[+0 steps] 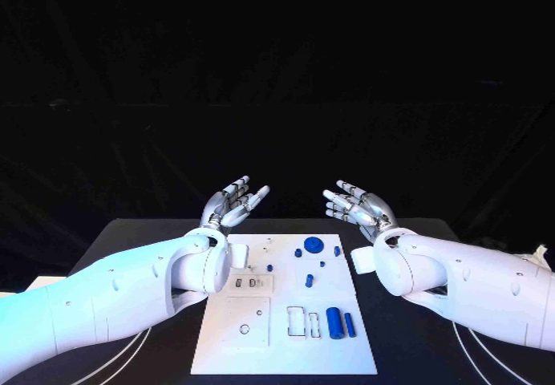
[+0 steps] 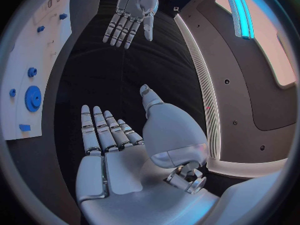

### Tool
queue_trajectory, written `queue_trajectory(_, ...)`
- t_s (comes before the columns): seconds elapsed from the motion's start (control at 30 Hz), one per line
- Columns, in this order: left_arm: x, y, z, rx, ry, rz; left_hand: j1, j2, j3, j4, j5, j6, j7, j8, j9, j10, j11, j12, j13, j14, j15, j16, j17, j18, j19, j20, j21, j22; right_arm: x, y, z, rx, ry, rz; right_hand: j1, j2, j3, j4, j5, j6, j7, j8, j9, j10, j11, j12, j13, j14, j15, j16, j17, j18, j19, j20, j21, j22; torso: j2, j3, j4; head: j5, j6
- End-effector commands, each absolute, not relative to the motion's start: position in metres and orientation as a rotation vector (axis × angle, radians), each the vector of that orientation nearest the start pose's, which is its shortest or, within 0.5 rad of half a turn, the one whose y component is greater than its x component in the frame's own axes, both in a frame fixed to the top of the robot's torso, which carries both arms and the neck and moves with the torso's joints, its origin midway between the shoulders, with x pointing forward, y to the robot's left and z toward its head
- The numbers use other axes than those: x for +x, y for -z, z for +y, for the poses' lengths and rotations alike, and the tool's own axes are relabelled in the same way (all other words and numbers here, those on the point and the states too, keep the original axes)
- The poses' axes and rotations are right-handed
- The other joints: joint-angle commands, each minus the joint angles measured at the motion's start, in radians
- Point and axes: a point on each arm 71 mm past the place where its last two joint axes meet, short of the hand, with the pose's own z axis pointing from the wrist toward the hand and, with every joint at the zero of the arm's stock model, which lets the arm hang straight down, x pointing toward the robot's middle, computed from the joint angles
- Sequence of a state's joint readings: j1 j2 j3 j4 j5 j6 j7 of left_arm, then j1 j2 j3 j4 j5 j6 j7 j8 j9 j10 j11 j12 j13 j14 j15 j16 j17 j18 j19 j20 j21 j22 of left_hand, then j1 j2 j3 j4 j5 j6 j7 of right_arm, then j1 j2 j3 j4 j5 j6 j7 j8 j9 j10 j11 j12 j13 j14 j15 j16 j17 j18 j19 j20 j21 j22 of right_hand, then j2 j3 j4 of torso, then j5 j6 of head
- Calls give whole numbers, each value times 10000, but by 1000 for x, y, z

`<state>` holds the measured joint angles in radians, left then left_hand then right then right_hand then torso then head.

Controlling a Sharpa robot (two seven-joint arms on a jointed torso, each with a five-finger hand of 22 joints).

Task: Assemble the parts on the task board

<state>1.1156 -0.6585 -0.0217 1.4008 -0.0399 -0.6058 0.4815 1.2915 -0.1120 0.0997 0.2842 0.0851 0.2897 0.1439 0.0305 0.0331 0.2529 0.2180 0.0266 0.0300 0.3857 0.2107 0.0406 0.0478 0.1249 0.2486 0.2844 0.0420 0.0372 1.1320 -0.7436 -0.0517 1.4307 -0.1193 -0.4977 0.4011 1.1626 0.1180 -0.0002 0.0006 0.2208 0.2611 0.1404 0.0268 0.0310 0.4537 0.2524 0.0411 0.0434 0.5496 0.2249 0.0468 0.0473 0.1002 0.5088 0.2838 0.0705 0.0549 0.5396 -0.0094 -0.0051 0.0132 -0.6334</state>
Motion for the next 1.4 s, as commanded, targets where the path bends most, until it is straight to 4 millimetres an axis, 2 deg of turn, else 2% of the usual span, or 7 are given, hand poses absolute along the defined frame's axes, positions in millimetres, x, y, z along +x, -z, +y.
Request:
queue_trajectory(0.03,499,213,162,-10838,14060,13070,463,154,142,83,58,344,1213,60,30,484,139,80,45,829,99,182,93,184,555,89,174,73,494,220,-183,9391,-14415,15847,904,83,130,-549,37,1740,1434,244,153,2566,-92,302,158,2920,-155,293,162,561,2238,69,479,181,-1,-2,-1,1,1)
queue_trajectory(0.23,499,213,162,-10838,14060,13070,672,422,193,21,30,1675,1376,261,147,2418,354,320,186,3855,95,919,424,207,4211,66,1267,572,496,220,-182,9018,-14526,16326,1599,-2,497,-1330,-81,4293,1092,549,314,4745,-513,664,216,4603,-639,602,196,859,3554,-103,991,257,-1,-2,-1,1,1)
queue_trajectory(0.33,499,213,184,-10929,13728,12679,827,632,176,-106,9,3785,1270,689,343,5679,79,967,434,5300,-323,1429,607,511,5587,-40,1895,775,506,206,-201,5375,-12150,15718,1724,-46,777,-1630,-122,5657,923,625,349,5454,-751,726,188,5482,-953,727,206,847,4295,-403,1277,284,288,15,-18,-19,-28)
queue_trajectory(0.47,496,211,190,-10926,13645,12655,976,790,94,-278,0,5781,960,1151,485,6965,-315,1344,467,6848,-806,1939,1035,606,6985,-436,2488,968,509,199,-203,4302,-11558,15588,1657,-140,1095,-1845,-198,6533,773,644,366,6121,-924,699,199,6217,-1192,791,270,853,4844,-668,1488,297,480,13,22,-53,19)
queue_trajectory(0.73,480,201,197,-11049,13689,12800,1013,922,-46,-350,1,6730,591,1259,464,8243,-780,1425,509,8483,-1358,2378,1851,598,8483,-1008,3077,1175,509,183,-202,2366,-10175,15393,1611,-364,1537,-2231,-235,7854,274,935,468,7757,-1580,887,273,8331,-1972,1572,880,838,6541,-1538,2631,782,889,-54,145,-128,160)
queue_trajectory(0.93,466,194,196,-11486,14023,13060,995,915,-175,-349,-1,7002,458,1091,399,8775,-988,1261,549,9685,-1682,3221,2856,574,9444,-1356,3750,1516,510,176,-198,595,-8728,16040,1310,-647,1565,-2284,-302,7940,231,723,395,7927,-1664,595,233,9080,-2151,1878,1305,834,7034,-1743,3132,1024,1218,-101,268,-223,275)
queue_trajectory(1.4,445,185,178,-12004,15241,13833,953,924,-393,-356,-3,7239,414,790,373,9106,-1040,901,656,9222,-1738,4462,4462,540,9333,-1459,4520,2085,520,174,-183,-3009,-5924,16498,983,-1073,1986,-2147,-367,8083,76,378,377,7888,-1831,222,233,9557,-2367,4712,3674,791,7738,-2101,4821,1973,1839,-163,549,-605,522)
